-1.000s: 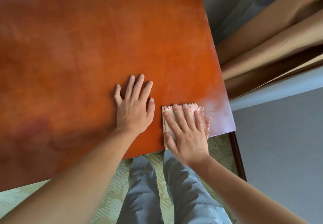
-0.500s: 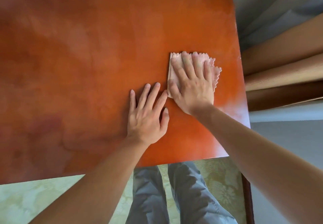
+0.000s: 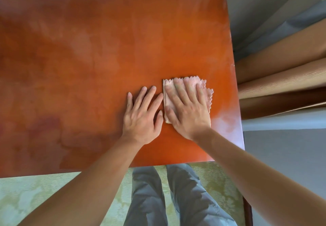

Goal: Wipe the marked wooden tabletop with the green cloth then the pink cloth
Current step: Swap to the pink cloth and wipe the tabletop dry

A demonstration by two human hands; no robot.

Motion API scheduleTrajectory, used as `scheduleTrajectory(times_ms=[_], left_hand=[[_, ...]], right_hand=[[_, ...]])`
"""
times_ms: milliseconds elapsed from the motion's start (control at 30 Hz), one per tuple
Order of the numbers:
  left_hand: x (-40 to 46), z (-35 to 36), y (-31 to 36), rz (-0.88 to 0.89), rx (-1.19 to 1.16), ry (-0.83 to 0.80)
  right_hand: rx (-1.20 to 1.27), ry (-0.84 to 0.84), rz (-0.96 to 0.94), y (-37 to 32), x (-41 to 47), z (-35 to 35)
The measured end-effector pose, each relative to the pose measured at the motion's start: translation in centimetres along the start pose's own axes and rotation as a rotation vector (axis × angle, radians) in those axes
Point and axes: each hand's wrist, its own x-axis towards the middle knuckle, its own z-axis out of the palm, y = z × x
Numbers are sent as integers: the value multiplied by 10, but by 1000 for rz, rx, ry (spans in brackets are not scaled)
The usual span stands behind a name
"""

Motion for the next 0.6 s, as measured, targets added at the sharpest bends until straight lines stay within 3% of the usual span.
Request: scheduleTrajectory(times_ms=[267,400,600], left_hand=[[6,-8,6,-32,19,-27],[13,-11,-5,34,63,-71],[79,-14,-37,12,62,-59]], right_hand=[[-24,-10,20,-4,-1,1],[-34,-30,35,-2,15,-2],[-29,-42,123,5,68,-12]])
